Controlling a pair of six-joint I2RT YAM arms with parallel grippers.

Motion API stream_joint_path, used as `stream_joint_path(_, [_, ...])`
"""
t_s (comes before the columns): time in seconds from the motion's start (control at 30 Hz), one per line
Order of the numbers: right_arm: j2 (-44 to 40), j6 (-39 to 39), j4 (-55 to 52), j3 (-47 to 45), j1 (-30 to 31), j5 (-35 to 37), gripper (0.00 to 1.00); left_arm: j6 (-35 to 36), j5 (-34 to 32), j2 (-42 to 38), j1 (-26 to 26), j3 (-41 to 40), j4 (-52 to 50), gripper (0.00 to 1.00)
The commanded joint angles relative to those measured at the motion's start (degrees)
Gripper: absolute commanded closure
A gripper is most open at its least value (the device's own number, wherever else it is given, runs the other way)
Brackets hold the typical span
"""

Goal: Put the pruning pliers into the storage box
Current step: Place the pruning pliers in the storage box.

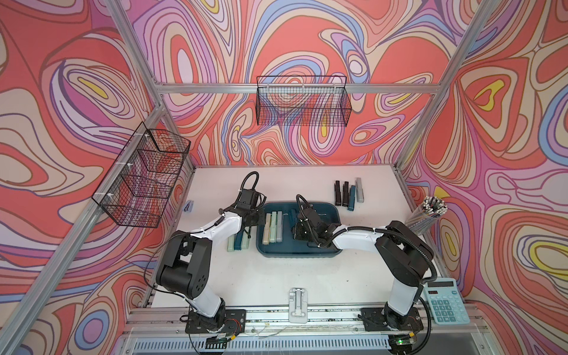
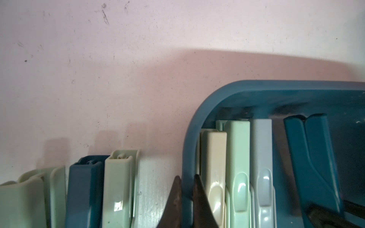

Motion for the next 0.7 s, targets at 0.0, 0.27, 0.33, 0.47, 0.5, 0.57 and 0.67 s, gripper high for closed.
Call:
stream_joint_path(0.0, [1.51, 1.68, 3.53, 1.85, 0.28, -0.63, 0.69, 0.07, 1.01, -0.64, -0.39, 0.11, -1.08, 0.92])
stream_joint_path(0.27, [3.56, 2.42, 5.80, 2.78, 0.29, -3.00, 0.65, 0.09, 0.78, -0.93, -0.36, -0.09, -0.97, 0.92])
stream_joint_path(0.33, [4.08, 2.42, 5.87, 3.04, 0.28, -3.48, 0.63, 0.05, 1.01, -0.65, -0.31, -0.28, -0.80, 0.92])
stream_joint_path(0.47, [4.46, 2.95, 6.77, 3.41, 0.31, -4.43, 0.62, -0.08, 1.10, -0.46, -0.34, -0.46, -0.61, 0.92])
stream_joint_path(0.5, [4.46, 2.96, 7.21, 3.44, 0.33, -4.78, 0.62, -0.03, 1.05, -0.43, -0.33, -0.37, -0.63, 0.92])
stream_joint_path(0.57, [4.72, 3.13, 7.99, 3.60, 0.31, -5.48, 0.61, 0.22, 0.92, -0.30, -0.37, 0.07, -0.87, 0.92])
stream_joint_path(0.67, [5.30, 3.06, 8.07, 4.22, 0.29, -5.92, 0.61, 0.23, 1.20, -0.02, -0.36, 0.28, -0.76, 0.92])
